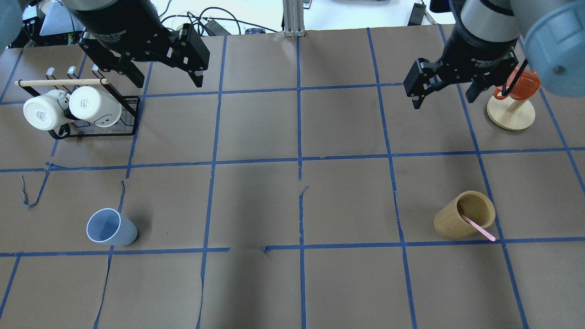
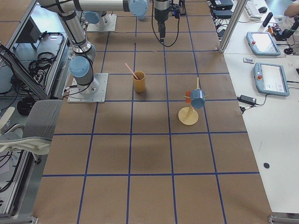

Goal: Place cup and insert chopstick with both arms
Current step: 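Lower the right gripper onto the pink chopstick in the bamboo cup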

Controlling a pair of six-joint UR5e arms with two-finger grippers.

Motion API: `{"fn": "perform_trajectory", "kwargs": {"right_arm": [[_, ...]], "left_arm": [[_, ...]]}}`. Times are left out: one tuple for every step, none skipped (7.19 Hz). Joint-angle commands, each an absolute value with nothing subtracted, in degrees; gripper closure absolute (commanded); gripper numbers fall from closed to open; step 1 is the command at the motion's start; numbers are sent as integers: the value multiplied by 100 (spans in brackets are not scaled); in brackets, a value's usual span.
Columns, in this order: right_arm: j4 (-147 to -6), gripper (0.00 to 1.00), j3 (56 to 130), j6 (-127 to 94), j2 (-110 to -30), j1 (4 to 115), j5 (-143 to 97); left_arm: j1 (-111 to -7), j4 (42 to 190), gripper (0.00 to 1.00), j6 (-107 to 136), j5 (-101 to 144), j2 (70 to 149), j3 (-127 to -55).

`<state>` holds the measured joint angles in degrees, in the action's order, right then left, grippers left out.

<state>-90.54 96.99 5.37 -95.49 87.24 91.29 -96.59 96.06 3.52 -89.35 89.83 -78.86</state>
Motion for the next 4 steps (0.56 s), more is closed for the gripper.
{"fn": "perform_trajectory", "kwargs": {"right_arm": [[-9148, 0, 10850, 519, -10236, 8386, 9141], [-9245, 0, 11115, 414, -10291, 8333, 9550], [-9194, 0, 11310, 74, -10335, 8323, 9771], [-9211, 0, 11529, -25, -10414, 8315, 9878]], "left_arm": [[-9659, 9606, 0, 352, -8947, 8974, -7893], [-9659, 9606, 0, 352, -8956, 8974, -7910], [-9659, 9606, 0, 352, -8965, 8974, -7945], [-9659, 9615, 0, 343, -9000, 8974, -7971]]}}
